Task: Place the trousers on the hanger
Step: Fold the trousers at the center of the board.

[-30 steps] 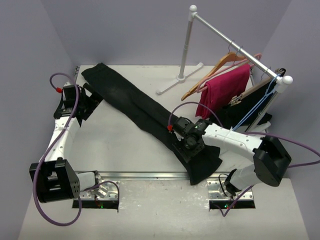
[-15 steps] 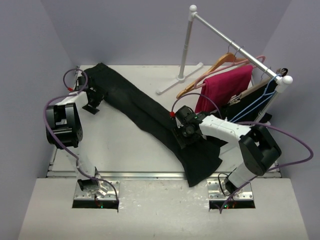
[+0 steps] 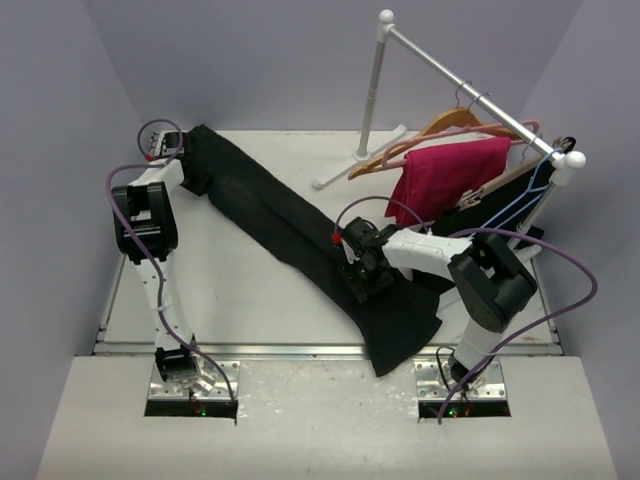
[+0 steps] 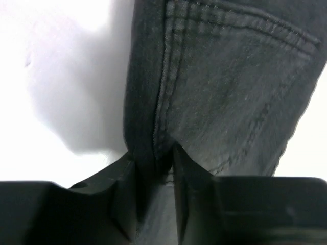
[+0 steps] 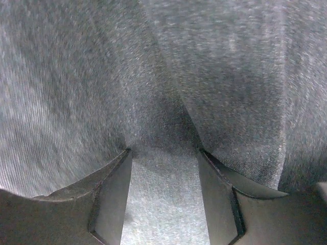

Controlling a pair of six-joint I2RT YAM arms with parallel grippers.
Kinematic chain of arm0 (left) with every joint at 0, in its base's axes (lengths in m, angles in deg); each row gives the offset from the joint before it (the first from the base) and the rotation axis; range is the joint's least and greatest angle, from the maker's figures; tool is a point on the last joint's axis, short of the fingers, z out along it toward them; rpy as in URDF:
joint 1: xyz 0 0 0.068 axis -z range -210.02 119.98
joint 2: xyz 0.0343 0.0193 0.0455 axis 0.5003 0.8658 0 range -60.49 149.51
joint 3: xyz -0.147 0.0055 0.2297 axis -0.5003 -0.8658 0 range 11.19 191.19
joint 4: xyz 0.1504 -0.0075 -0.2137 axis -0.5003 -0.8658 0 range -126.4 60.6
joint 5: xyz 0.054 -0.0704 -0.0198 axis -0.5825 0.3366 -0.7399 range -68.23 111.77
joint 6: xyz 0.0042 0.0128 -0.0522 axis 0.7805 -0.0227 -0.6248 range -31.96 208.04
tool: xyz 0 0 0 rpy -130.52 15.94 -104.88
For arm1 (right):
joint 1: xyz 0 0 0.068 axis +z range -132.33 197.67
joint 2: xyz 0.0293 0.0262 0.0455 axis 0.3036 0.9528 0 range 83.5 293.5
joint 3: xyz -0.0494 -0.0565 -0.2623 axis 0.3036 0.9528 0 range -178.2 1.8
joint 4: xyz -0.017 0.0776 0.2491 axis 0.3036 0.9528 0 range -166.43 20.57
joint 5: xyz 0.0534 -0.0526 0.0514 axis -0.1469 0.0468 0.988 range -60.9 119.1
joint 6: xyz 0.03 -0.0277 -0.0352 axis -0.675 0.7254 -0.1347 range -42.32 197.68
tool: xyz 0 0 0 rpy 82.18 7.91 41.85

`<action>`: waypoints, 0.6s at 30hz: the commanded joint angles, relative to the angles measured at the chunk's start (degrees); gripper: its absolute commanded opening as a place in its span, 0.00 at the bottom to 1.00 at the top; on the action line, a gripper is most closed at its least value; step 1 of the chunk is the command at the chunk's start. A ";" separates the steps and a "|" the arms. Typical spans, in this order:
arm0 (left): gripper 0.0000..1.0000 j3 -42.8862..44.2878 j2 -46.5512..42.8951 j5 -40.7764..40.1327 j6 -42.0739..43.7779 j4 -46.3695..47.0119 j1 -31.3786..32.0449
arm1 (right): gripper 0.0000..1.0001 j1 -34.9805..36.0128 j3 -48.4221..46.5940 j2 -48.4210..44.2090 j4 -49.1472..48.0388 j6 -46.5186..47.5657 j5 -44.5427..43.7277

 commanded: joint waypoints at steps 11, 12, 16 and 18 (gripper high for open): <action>0.11 28.36 9.12 -13.20 11.34 -15.63 -5.92 | 0.57 17.25 -6.78 5.81 -8.30 -11.05 12.64; 0.17 27.79 8.39 -13.37 11.87 -15.26 -6.12 | 0.58 17.70 -7.03 5.65 -9.20 -12.36 12.72; 0.72 24.77 4.02 -7.19 10.69 -14.90 -6.54 | 0.59 18.16 -8.93 3.11 -8.51 -14.65 7.79; 0.94 21.15 1.16 -4.75 9.51 -13.89 -6.46 | 0.59 18.08 -10.59 1.67 -7.22 -14.17 7.22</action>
